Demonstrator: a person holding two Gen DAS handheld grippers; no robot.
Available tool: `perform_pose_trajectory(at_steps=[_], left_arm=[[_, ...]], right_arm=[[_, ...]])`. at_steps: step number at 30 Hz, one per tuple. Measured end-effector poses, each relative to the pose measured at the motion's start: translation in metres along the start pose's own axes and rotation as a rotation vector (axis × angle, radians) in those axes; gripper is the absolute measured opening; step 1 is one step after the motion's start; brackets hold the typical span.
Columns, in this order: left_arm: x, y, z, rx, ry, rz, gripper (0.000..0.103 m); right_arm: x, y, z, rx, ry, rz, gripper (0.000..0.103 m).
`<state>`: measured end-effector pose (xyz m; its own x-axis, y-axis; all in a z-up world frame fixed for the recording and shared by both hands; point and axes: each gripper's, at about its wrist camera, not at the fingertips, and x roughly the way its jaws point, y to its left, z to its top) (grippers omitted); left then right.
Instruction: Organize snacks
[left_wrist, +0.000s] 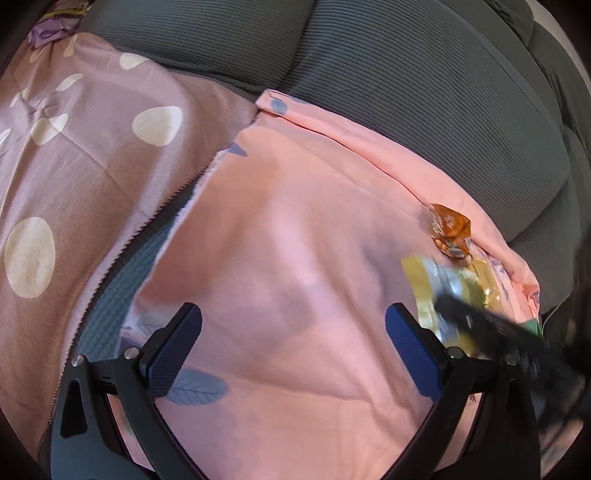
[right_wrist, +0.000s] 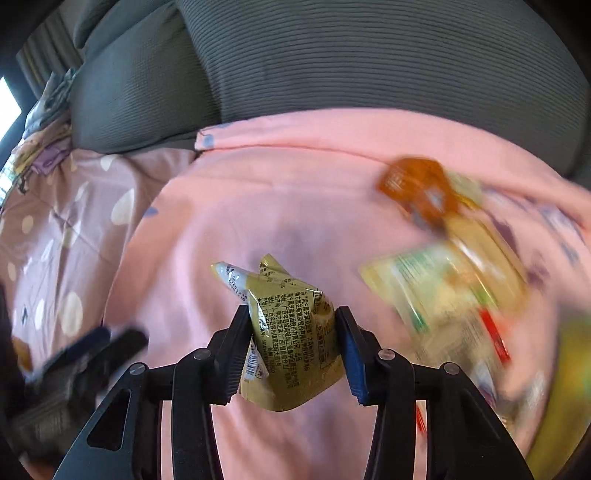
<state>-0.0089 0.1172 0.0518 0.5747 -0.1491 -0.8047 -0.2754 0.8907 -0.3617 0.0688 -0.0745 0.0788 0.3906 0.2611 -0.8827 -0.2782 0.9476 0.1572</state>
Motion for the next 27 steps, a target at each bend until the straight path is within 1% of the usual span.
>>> perform_pose_trajectory(at_steps=[2, 6, 9, 10, 11, 12, 14, 15, 18, 19, 20, 23, 27], left_arm=[[0.001, -0.007, -0.003, 0.023, 0.002, -0.008, 0.100], [0.003, -0.026, -0.012, 0.079, 0.016, -0.032, 0.099], [0.007, -0.038, -0.019, 0.111, 0.034, -0.061, 0.099], [0.007, -0.042, -0.022, 0.118, 0.038, -0.073, 0.099], [0.007, -0.045, -0.025, 0.124, 0.043, -0.081, 0.099], [0.007, -0.048, -0.027, 0.129, 0.048, -0.088, 0.099], [0.005, -0.051, -0.032, 0.135, 0.055, -0.102, 0.098], [0.005, -0.053, -0.034, 0.138, 0.060, -0.114, 0.098], [0.005, -0.054, -0.038, 0.103, 0.088, -0.196, 0.097], [0.006, -0.055, -0.039, 0.098, 0.101, -0.214, 0.096], [0.007, -0.056, -0.040, 0.100, 0.109, -0.223, 0.095], [0.010, -0.062, -0.043, 0.113, 0.117, -0.214, 0.093], [0.014, -0.072, -0.049, 0.143, 0.143, -0.240, 0.091]], right_arm=[[-0.006, -0.010, -0.020, 0.036, 0.028, -0.025, 0.048], [-0.005, -0.028, -0.050, 0.125, 0.076, -0.046, 0.048], [-0.003, -0.039, -0.065, 0.172, 0.078, -0.044, 0.049], [-0.003, -0.042, -0.067, 0.188, 0.069, -0.039, 0.051], [-0.004, -0.044, -0.069, 0.197, 0.052, -0.028, 0.058], [-0.006, -0.046, -0.070, 0.202, 0.045, -0.014, 0.069], [-0.014, -0.049, -0.070, 0.208, 0.014, 0.005, 0.078], [-0.019, -0.049, -0.070, 0.205, -0.006, 0.009, 0.080], [-0.031, -0.053, -0.071, 0.191, -0.051, -0.003, 0.080], [-0.033, -0.055, -0.072, 0.198, -0.062, -0.002, 0.081], [-0.035, -0.060, -0.073, 0.214, -0.069, 0.002, 0.081], [-0.037, -0.075, -0.073, 0.280, -0.081, 0.026, 0.081], [-0.042, -0.084, -0.075, 0.316, -0.116, 0.069, 0.081]])
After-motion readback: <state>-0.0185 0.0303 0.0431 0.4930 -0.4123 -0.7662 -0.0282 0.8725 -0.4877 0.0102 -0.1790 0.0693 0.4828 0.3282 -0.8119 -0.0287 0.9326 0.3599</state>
